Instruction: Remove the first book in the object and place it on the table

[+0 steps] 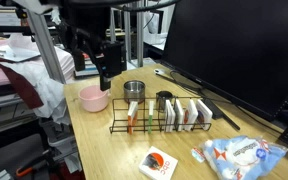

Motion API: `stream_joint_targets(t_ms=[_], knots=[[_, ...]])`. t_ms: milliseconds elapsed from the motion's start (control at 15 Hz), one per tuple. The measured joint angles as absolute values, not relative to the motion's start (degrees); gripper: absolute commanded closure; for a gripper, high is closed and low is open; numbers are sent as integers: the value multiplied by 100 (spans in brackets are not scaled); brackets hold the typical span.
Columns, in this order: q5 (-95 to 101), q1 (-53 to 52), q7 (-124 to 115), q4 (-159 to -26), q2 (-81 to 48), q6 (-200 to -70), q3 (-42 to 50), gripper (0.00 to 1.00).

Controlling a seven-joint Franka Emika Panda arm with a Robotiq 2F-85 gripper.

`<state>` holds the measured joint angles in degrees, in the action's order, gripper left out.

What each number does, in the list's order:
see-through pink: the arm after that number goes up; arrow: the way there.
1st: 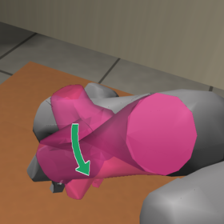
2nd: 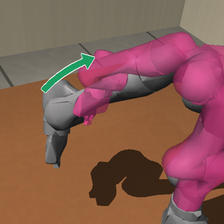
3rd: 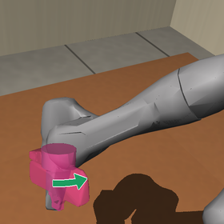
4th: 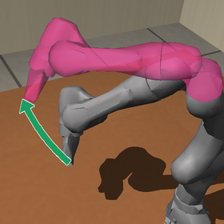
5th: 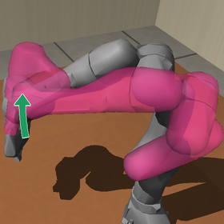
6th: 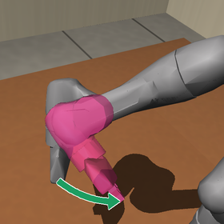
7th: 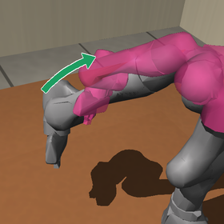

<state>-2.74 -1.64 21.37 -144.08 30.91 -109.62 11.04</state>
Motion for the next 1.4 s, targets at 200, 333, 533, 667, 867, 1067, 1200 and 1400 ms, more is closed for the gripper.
stream_joint_targets(t_ms=[200, 333, 533, 667, 867, 1067, 1200, 1400], knots=[[-274, -164, 2137, -14407, 3097, -10963, 1104, 0], [-274, -164, 2137, -14407, 3098, -10963, 1104, 0], [-275, -163, 2122, -14407, 3097, -10964, 1095, 0], [-275, -163, 2083, -14403, 3087, -10994, 1084, 0], [-239, -163, 2080, -14387, 3043, -11191, 997, 0], [-145, -177, 2112, -14376, 2899, -11404, 786, 0], [-4, -215, 2163, -14367, 2759, -11505, 645, 0], [128, -256, 2178, -14353, 2540, -11673, 544, 0]])
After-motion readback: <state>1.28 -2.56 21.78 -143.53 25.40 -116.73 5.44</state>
